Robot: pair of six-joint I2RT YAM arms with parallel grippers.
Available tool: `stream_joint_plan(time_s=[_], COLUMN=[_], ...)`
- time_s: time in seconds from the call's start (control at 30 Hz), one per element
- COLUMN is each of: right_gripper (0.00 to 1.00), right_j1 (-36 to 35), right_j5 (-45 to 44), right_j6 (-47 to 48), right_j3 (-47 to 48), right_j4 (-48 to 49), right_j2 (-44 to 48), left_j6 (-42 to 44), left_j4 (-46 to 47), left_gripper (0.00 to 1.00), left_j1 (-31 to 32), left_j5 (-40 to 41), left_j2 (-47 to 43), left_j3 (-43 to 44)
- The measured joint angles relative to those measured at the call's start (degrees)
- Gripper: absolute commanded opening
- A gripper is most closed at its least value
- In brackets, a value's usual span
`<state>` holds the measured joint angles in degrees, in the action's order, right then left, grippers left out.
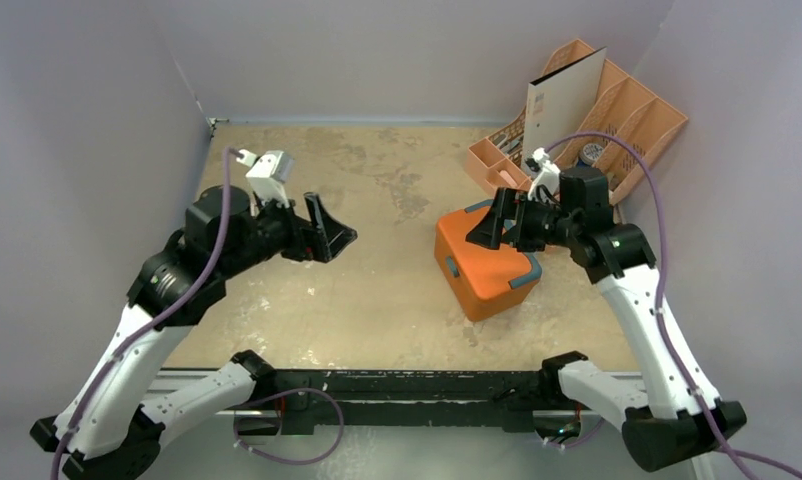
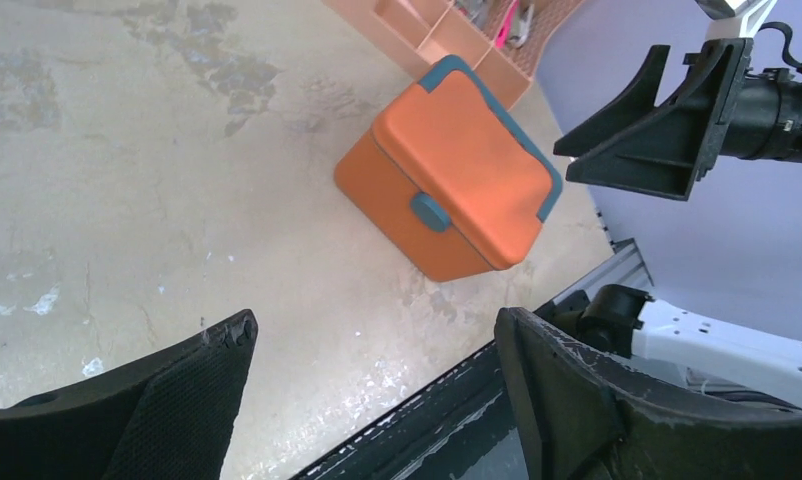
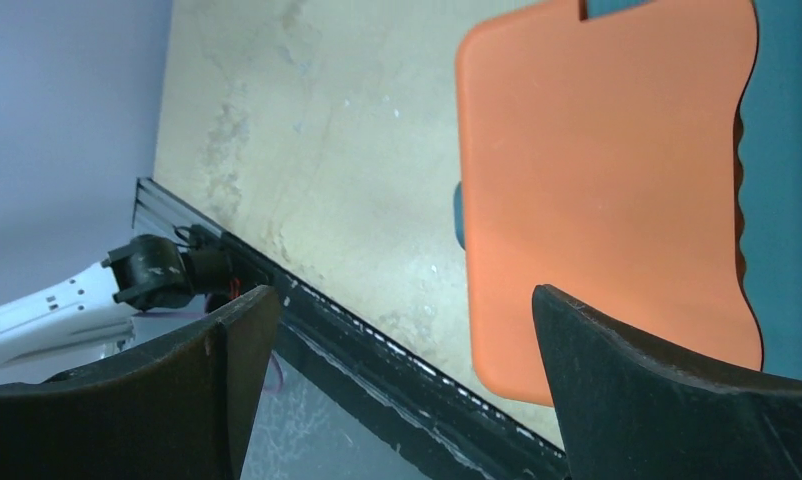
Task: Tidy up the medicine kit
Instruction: Reset both arms
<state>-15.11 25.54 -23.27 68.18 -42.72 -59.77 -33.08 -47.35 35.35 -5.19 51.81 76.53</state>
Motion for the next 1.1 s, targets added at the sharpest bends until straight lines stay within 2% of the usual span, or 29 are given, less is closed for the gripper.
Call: stream_joint_plan(time_s=[0.27,0.5,0.67,0.8,1.1], right_gripper=[0.99,0.99,0.99,0.99,0.99], right_j1=[0.0,0.0,-0.2,-0.2,-0.2], right_j5=[-1.0,-2.4,-2.6,-2.5,-3.5], right_j6=[-3.8,-5.2,-5.7,-5.9,-5.9], right_j3=[0.0,-0.1,-0.7,-0.9,-1.3], right_j4=[3.5,1.9,1.9,1.9,2.3], right_j2=[8.5,8.9,9.8,10.0,9.8], left_j6=[1.4,1.4,1.1,1.0,1.2], left_j4=[2.4,5.2,8.0,9.1,9.1], left_gripper=[0.97,0.98,0.98,0.98,0.98], left_j1=[0.0,-0.9,-4.5,-6.5,-6.7], left_j5=[-3.1,-7.2,-11.9,-13.8,-14.1], left_j2=[-3.9,-2.1,-0.8,-0.8,-1.3], left_j3=[-2.7,-9.0,-12.5,-13.1,-13.1])
